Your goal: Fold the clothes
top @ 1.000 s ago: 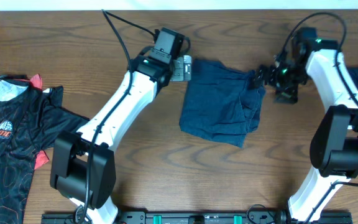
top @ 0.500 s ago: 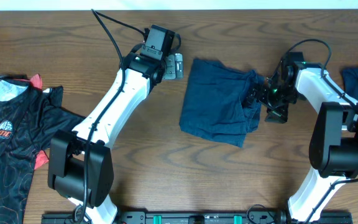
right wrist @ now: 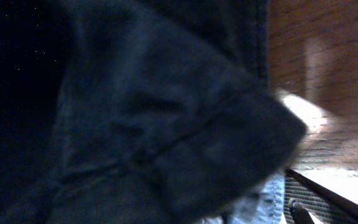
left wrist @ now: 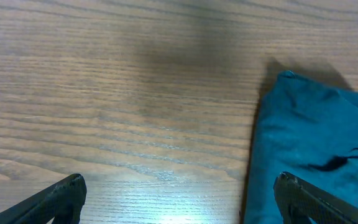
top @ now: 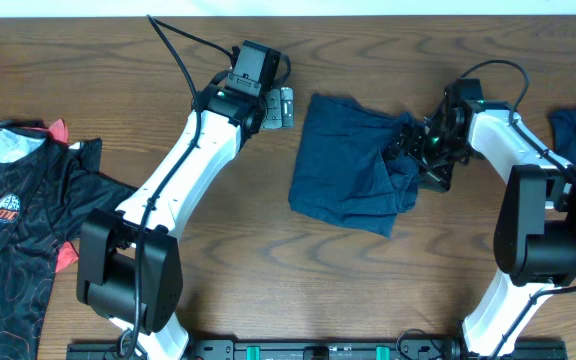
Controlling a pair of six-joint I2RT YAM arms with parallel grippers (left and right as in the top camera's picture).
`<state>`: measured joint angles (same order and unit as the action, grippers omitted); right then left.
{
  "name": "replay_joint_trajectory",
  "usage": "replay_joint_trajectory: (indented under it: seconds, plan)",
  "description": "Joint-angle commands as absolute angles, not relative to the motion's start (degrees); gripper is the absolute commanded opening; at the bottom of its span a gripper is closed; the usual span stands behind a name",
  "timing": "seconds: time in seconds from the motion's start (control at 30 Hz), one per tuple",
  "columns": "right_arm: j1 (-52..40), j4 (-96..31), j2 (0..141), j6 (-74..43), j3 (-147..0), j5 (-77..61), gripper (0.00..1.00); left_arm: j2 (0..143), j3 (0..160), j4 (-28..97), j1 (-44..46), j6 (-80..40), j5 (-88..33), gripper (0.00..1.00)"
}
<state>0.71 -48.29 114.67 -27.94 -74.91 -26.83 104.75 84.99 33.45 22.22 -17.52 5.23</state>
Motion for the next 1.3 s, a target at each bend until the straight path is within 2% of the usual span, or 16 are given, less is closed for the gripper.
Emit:
replay_joint_trajectory:
  seconds: [0.0,0.23,0.37,0.47,0.8,1.27]
  plan:
    - [2.39,-48.01,115.52,-30.41,-73.82,-25.98,0.99,104.84,84.99,33.80,21.87,-16.58,3.42,0.98]
    - [6.39,-47.79,115.52,-30.63,-73.80,-27.49,0.99,104.84,84.99,33.80,21.89,-17.02,1.48,0.98]
    - [7.73,-41.01,115.50,-19.66,-73.82,-47.35,0.98,104.84,84.99,33.82,21.93,-17.02,1.50,0.98]
    - [7.53,-38.89,115.50,-19.27,-74.26,-54.46,0.99,104.84,84.99,33.85,21.93,-17.02,1.50,0.98]
    - [7.68,-43.79,115.07,-22.20,-74.78,-48.60,0.99,104.84,84.99,34.50,21.93,-17.23,1.50,0.98]
    - [9.21,-49.63,114.69,-18.22,-74.78,-35.88,0.99,104.84,84.99,34.44,21.93,-17.19,1.50,0.98]
